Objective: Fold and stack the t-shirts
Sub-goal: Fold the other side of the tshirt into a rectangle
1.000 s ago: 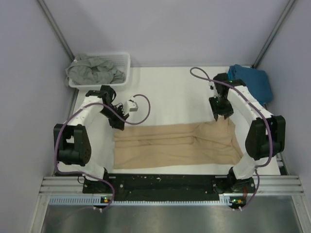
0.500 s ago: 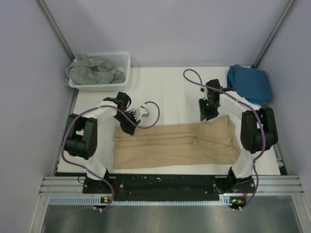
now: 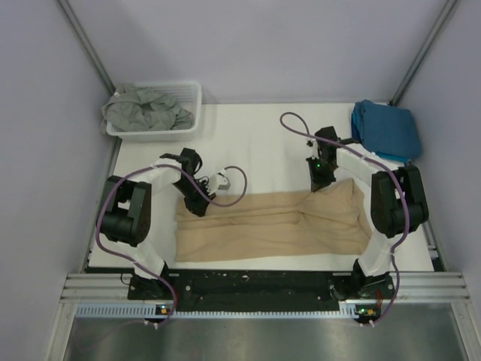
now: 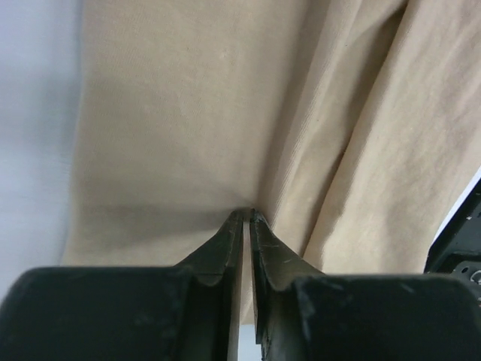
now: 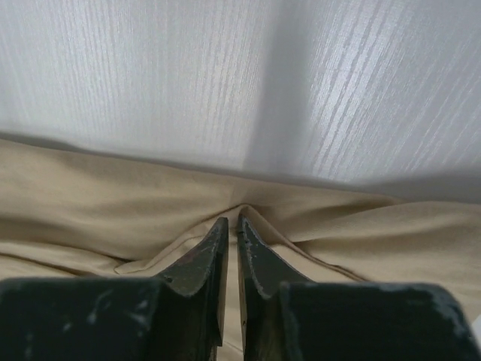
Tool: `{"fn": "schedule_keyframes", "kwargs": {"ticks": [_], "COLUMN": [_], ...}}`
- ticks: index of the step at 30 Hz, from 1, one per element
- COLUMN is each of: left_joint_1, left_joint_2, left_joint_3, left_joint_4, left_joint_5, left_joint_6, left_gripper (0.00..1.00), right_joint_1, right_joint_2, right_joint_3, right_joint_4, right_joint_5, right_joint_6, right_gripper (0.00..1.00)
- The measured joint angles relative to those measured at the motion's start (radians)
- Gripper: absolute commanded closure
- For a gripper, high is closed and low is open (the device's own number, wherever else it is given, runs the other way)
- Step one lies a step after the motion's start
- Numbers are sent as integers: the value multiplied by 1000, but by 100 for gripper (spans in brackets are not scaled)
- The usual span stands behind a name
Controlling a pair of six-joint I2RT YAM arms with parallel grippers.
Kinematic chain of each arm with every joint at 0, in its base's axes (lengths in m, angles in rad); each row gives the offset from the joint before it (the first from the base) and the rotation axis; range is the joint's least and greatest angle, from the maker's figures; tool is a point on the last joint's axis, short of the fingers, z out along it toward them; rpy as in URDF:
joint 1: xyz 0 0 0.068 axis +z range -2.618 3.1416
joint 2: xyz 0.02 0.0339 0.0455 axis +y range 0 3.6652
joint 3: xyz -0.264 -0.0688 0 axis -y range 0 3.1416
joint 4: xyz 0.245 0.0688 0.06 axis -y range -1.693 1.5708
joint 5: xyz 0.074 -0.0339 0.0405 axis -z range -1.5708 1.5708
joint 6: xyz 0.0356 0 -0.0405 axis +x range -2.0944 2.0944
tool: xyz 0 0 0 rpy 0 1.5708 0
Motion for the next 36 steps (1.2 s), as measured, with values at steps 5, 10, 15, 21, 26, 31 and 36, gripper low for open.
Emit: {"fn": "schedule_keyframes", "kwargs": {"ticks": [5, 10, 15, 21, 26, 31, 36], "left_joint_1": [0, 0, -8, -45, -53, -53, -53], "left_joint_2": [-9, -35, -34, -34, -23, -17, -16], "left_joint_3": [1, 10, 21, 19, 1, -25, -31], "left_joint_4": [-9, -8, -6, -3, -6, -22, -35], "left_joint_5": [19, 44, 64, 80, 80, 64, 38], "left_joint_6": [11, 15, 11, 11, 17, 45, 64], "left_gripper": [71, 67, 67, 67, 70, 70, 70], "right_joint_1": [0, 7, 18, 24, 52, 121, 164], "right_joint_2": [0, 2, 27, 21, -59, -166, -236], "right_joint_3": [-2, -1, -2, -15, -47, -108, -204], "right_joint_4": [-5, -5, -7, -16, -44, -102, -155], "right_joint_5": [4, 30, 36, 36, 40, 35, -16], "right_joint_6": [1, -2, -6, -2, 9, 40, 92], "right_gripper": [62, 64, 97, 100, 100, 100, 98]}}
